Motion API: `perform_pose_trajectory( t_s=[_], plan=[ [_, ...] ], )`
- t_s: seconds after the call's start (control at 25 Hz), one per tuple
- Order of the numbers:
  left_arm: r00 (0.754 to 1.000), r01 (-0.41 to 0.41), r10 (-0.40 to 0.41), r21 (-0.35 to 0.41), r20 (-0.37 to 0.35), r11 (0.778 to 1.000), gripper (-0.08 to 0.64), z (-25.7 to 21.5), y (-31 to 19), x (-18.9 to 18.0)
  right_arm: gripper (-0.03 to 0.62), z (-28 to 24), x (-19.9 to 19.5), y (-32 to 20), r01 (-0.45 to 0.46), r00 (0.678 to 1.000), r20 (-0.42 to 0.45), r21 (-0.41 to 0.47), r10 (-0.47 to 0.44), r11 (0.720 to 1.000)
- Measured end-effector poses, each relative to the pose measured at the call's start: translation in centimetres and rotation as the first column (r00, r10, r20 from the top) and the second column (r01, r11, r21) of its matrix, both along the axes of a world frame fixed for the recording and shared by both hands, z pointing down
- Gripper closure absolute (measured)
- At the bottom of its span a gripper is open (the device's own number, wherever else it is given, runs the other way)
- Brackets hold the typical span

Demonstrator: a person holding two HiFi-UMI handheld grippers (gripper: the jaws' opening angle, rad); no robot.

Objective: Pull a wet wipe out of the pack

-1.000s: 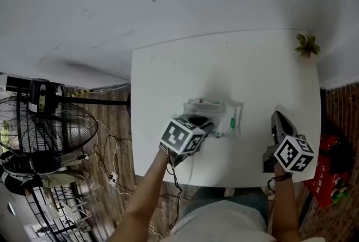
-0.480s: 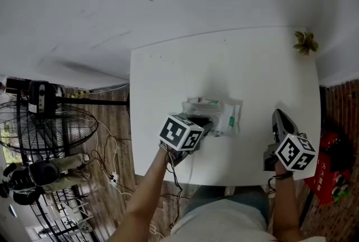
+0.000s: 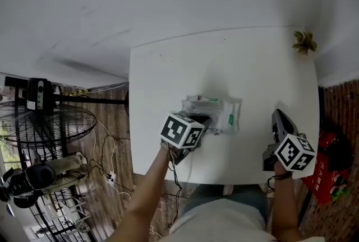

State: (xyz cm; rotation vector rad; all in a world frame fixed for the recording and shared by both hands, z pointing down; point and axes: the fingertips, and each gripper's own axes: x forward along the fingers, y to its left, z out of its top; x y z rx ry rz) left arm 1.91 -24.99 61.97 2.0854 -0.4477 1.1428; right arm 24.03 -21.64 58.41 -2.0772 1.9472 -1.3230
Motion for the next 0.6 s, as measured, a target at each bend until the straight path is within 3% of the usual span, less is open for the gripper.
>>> perform_pose_trajectory(
  t_s=[0.6],
  plan=[
    [0.996, 0.084, -0.081, 0.085, -0.037, 0.993, 0.549, -0.9, -0.7, -0.2, 0.591, -1.1, -0.3, 0.4, 0.006, 1.000, -0.016, 0.016, -0.005, 1.000]
  ],
)
